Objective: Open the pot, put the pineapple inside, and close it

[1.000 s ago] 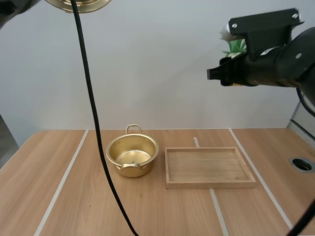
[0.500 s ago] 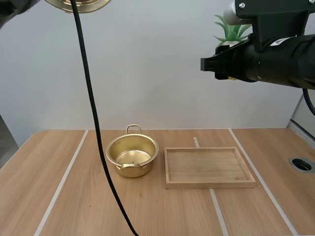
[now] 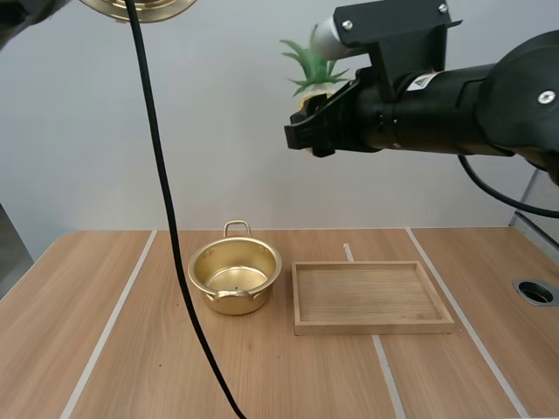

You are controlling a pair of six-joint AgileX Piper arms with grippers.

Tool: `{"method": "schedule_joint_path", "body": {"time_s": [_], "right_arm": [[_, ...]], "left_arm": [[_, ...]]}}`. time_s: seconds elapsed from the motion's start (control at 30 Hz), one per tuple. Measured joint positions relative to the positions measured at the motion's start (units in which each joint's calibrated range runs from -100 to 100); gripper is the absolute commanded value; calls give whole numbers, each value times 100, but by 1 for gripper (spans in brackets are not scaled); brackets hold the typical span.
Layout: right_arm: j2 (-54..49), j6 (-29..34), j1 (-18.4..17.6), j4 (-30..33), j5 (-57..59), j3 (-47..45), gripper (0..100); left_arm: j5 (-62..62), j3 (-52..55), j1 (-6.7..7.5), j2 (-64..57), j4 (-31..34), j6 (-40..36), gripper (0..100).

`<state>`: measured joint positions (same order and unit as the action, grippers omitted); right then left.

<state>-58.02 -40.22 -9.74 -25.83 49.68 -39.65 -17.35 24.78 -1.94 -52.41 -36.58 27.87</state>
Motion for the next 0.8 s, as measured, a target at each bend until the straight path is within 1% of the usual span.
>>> {"method": "schedule_joint_path", "body": {"time_s": [0.17,0.4,0.5,0.8], "right_arm": [[470,0,-363,81,-117,0,0],[1363,0,-640,187,-135,0,0],[1805,0,-680,187,-286,0,0],[3004,-25,-689,118,-1423,0,0]], "left_arm": [[0,0,0,0,0,0,0],[0,0,0,0,0,0,0],[0,0,0,0,0,0,0],[0,0,0,0,0,0,0]]}}
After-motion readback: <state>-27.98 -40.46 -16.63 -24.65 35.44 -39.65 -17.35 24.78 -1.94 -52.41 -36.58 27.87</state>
